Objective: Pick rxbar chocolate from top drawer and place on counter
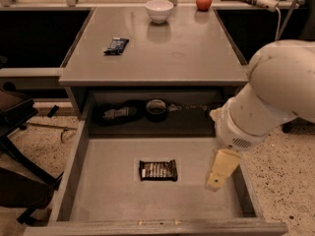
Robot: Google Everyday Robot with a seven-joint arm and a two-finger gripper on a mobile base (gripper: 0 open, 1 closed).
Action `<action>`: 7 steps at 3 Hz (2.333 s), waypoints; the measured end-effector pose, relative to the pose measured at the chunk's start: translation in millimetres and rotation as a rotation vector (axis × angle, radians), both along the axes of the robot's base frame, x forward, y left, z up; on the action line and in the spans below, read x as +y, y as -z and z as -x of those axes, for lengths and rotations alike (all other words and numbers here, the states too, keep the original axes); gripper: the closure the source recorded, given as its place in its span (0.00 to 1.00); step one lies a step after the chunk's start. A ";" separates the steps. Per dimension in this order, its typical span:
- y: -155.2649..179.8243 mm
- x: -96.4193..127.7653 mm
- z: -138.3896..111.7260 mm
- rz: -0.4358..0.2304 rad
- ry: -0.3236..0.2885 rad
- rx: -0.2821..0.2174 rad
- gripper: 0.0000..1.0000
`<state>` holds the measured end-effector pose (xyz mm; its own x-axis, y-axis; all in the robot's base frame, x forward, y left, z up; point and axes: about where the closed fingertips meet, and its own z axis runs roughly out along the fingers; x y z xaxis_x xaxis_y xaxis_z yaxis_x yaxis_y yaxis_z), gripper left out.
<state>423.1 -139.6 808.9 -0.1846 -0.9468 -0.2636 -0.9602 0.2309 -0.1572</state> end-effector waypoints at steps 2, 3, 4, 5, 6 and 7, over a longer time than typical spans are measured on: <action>59.5 58.7 -27.9 -0.072 -0.074 -0.022 0.00; 59.5 58.8 -28.0 -0.071 -0.074 -0.022 0.00; 75.6 66.7 -33.1 -0.067 -0.075 -0.016 0.00; 102.9 85.9 -41.0 -0.042 -0.071 -0.007 0.00; 130.5 100.5 -48.4 -0.032 -0.038 0.014 0.00; 155.0 110.3 -51.4 -0.052 -0.010 0.043 0.00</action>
Offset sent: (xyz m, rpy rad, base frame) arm 0.0334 0.0738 -0.0865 0.1002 -0.0152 0.0633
